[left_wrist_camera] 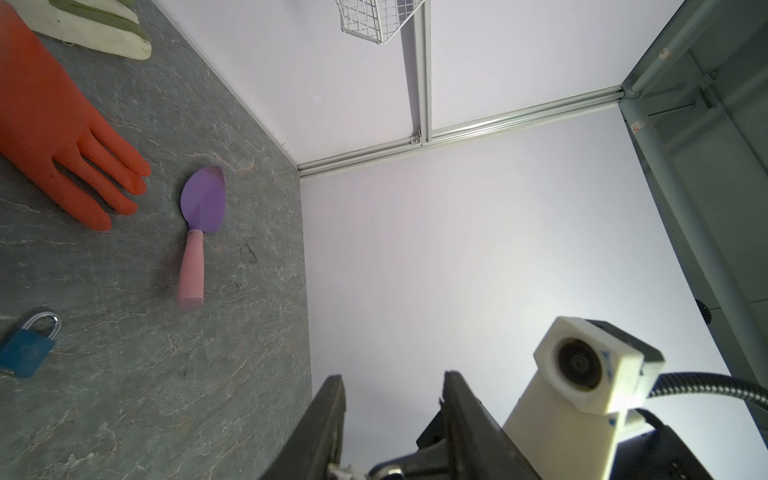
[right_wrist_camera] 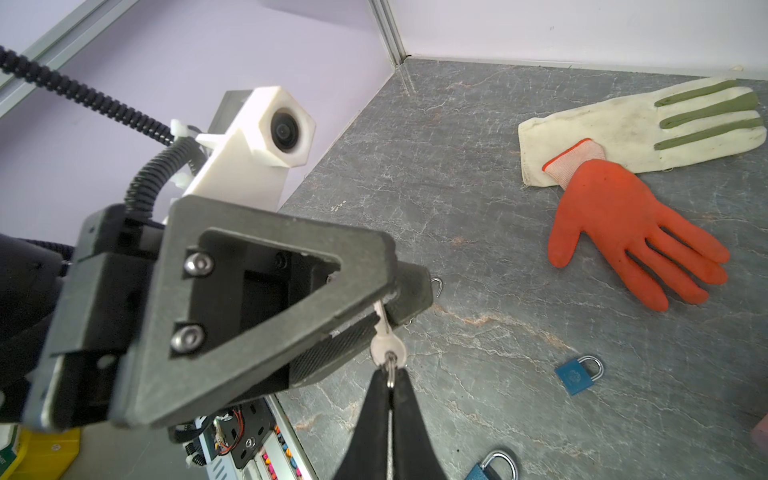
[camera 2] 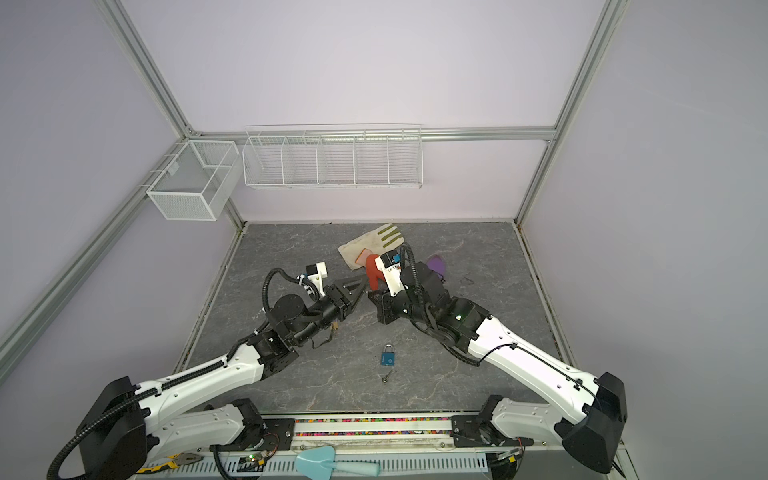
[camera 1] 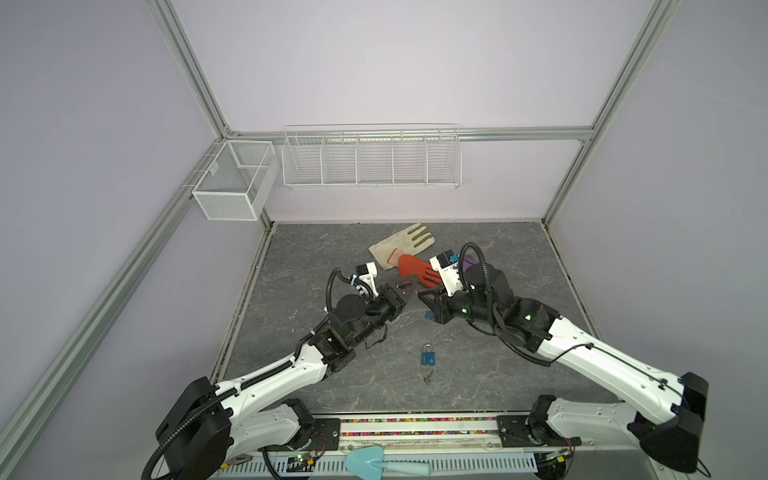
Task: Unlock with the key
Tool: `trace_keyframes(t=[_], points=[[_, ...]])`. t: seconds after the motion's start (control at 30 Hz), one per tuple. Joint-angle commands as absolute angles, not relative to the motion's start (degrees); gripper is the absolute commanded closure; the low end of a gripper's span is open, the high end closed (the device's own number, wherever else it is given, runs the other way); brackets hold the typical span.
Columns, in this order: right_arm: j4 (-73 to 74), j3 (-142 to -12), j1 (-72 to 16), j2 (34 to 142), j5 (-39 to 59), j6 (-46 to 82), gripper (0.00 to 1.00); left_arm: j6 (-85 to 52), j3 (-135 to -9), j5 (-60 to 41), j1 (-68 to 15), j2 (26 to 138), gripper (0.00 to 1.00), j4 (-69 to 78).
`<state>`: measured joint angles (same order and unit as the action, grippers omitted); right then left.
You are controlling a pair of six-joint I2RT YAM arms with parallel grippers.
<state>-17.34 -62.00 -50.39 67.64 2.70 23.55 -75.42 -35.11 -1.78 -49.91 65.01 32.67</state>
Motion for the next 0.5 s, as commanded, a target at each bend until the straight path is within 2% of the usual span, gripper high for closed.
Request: trace_keyframes(t=[0.0, 0.3, 0.47], points=[[-17.81, -63.11, -50.98, 67.94, 3.01, 21.68, 0.94, -76.03, -34.28, -1.08, -50.19, 64.60, 0.66, 33.22], [-18.92, -63.54, -51.33, 68.33, 2.05, 20.46, 0.93, -75.86, -34.41, -1.14, -50.19, 65.29, 0.85, 32.84], [-19.16, -63.94, -51.44, 68.47, 1.51, 19.73, 0.94, -75.85, -34.37, -1.09, -50.24, 65.30, 0.89, 32.63]])
